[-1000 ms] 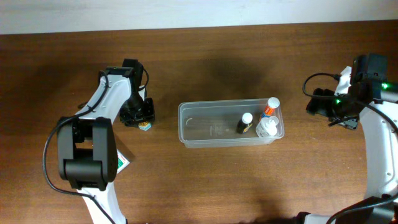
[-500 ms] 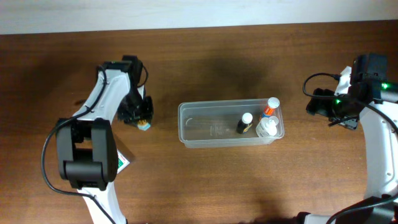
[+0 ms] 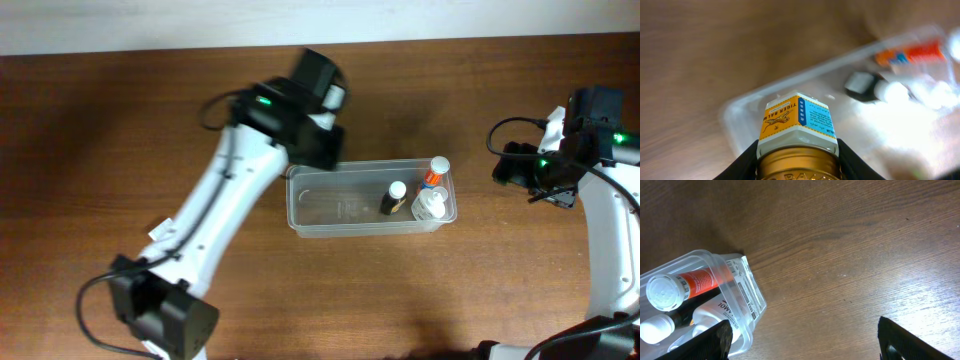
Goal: Pack container
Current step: 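Place the gold-lidded jar into the container left of the dark bottle, then grasp the white-green medicine box with the left gripper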
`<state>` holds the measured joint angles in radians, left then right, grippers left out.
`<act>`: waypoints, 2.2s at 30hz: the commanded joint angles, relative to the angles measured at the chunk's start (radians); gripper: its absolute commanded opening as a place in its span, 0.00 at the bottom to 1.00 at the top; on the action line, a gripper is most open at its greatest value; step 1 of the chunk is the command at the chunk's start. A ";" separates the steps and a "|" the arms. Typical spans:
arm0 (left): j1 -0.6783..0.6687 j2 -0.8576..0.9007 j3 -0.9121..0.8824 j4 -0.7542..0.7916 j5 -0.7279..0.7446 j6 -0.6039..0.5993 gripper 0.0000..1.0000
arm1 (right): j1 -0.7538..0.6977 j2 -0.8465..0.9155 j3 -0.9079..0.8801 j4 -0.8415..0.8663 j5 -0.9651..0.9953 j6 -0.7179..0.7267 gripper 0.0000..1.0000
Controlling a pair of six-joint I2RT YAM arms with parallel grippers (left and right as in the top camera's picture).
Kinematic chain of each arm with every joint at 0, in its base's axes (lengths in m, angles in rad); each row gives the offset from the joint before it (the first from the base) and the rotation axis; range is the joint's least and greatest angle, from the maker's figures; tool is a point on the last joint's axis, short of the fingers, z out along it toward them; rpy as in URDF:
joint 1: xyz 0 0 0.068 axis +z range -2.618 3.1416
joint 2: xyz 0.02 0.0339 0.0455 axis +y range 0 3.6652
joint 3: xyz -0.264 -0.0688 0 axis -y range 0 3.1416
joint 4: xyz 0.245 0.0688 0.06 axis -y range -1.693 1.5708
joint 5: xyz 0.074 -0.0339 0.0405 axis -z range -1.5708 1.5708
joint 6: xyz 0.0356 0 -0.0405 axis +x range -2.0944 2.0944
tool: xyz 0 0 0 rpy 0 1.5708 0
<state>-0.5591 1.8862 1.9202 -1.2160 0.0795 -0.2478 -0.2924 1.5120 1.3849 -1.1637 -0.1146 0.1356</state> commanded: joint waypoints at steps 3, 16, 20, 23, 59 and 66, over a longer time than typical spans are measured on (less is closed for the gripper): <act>-0.144 0.107 -0.010 0.003 0.002 0.008 0.28 | -0.003 0.001 0.006 0.000 -0.005 0.000 0.85; -0.188 0.347 -0.010 0.090 -0.018 0.018 0.29 | -0.003 0.001 0.006 -0.004 -0.005 0.000 0.85; -0.183 0.359 -0.010 0.118 -0.052 0.018 0.43 | -0.003 0.001 0.006 -0.004 -0.005 0.000 0.85; -0.183 0.359 -0.009 0.135 -0.080 0.019 0.59 | -0.003 0.001 0.006 -0.003 -0.005 0.000 0.85; 0.486 -0.107 0.191 -0.368 -0.226 -0.123 0.99 | -0.003 0.001 0.006 0.005 -0.005 0.000 0.86; 0.606 -0.109 0.029 -0.394 -0.200 -0.160 1.00 | -0.003 0.001 0.006 0.006 -0.005 0.000 0.86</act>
<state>0.0071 1.7782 2.0338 -1.5967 -0.1371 -0.3584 -0.2924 1.5120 1.3849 -1.1599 -0.1146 0.1349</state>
